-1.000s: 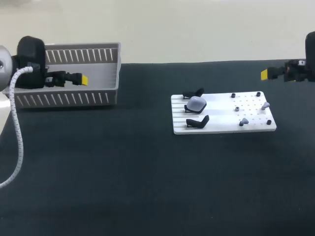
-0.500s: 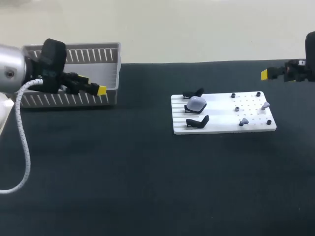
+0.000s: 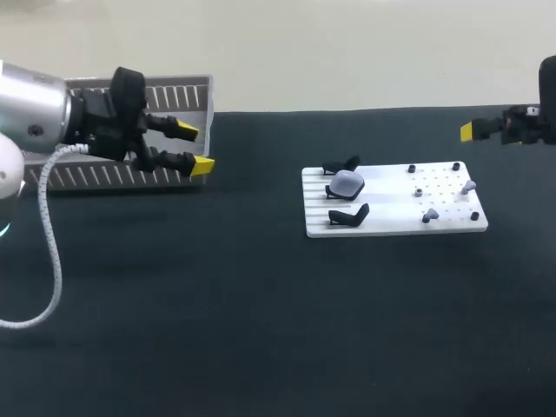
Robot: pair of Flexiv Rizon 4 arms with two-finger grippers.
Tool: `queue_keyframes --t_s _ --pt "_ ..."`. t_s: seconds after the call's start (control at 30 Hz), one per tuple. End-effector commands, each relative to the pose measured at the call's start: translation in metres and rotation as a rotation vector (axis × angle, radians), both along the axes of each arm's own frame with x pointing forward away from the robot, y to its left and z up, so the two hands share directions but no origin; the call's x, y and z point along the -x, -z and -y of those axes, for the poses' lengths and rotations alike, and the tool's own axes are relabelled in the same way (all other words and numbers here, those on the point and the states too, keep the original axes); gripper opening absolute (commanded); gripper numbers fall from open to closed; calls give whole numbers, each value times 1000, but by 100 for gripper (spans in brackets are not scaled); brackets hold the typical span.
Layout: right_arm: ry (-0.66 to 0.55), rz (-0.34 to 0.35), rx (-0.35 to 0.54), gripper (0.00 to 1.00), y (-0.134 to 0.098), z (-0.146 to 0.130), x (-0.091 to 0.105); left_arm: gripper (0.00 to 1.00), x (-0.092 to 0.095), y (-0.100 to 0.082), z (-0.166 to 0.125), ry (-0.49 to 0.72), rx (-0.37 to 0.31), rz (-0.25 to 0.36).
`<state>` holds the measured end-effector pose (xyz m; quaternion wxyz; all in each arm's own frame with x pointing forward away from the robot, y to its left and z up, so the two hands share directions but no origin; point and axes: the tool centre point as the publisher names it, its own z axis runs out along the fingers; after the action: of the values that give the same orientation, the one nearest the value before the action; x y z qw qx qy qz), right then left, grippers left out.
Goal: Pick up each earbud case from the left stands, insert the matching earbuds, close the lid, and place the case in the box.
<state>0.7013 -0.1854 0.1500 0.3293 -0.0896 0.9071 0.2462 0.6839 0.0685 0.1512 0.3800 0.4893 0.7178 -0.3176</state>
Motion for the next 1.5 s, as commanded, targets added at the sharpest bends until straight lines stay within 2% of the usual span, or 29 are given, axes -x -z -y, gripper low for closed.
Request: queue_keyframes --t_s 0.03,0.23,1.03,1.2,1.5 --pt "-1 1 -1 100 0 0 0 100 -10 3 11 151 13 -1" --pt "-1 1 -1 100 0 0 0 100 -13 5 25 246 2 36" --pt "-1 1 -1 100 0 0 0 100 -13 5 27 247 1 32" --pt "-1 1 -1 100 0 0 0 100 -8 17 46 273 49 27" --pt "-1 1 -1 100 0 0 0 100 -12 35 78 332 37 14"
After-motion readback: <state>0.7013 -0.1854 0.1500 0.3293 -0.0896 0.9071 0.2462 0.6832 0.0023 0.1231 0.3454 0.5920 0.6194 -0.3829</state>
